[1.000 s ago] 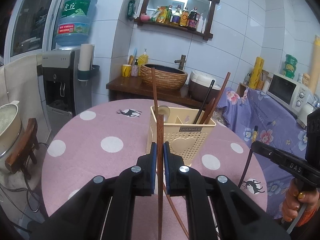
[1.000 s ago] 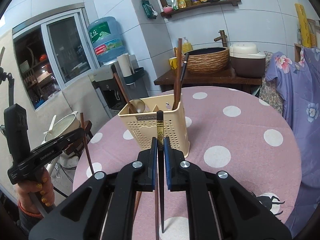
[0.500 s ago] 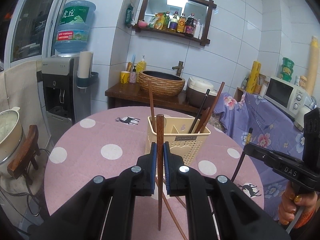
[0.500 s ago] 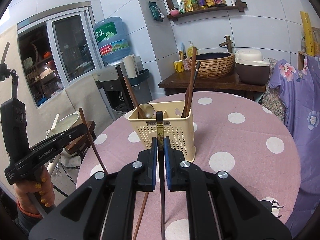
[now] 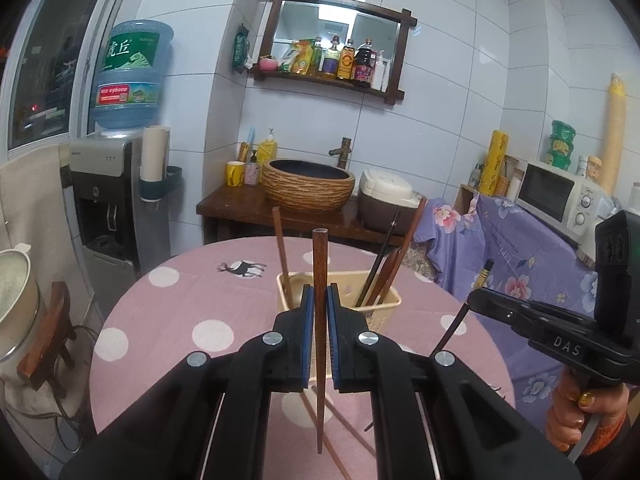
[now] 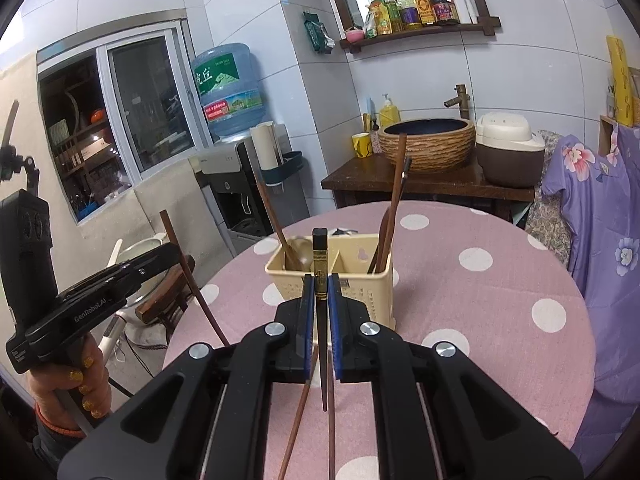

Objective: Organize utensils
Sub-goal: 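Lift both chopsticks and carry them toward the beige basket, then lower both chopsticks into the basket and open both tools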

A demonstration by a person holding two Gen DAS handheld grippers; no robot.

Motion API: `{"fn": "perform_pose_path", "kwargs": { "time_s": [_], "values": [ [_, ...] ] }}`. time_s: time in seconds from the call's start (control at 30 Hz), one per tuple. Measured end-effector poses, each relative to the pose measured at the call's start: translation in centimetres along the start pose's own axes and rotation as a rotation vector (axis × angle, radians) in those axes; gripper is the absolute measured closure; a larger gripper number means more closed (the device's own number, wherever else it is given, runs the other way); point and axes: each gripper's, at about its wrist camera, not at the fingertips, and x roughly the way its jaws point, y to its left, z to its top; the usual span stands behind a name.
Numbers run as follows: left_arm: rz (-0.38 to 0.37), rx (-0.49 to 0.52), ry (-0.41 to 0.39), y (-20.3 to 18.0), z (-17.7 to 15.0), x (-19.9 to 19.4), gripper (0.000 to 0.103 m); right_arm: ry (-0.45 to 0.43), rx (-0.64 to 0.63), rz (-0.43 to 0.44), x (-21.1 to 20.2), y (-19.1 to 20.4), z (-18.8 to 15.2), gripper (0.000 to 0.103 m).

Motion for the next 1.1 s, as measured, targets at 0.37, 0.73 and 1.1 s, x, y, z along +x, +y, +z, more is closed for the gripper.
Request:
{"fn": "perform_pose_path", "kwargs": {
  "time_s": [0.37,0.73,1.1],
  "values": [
    [-0.023,-0.039,-0.132,-1.0,10.3,-0.2,0.095,-0.141,-0.041,-0.052,-1.7,1.6,10.2,0.095],
    [0.073,-0.041,-0.138,-1.1,9.9,6.0,0.095,-0.131,-0.008,-0.163,3.7,-0.1,10.2,0.095],
    [0.085,-0.041,-0.007,-0.4,3.9,9.8,0.095,-0.029,0.011,-0.187,7.9,-1.6,4.7,0.095]
  ]
}}
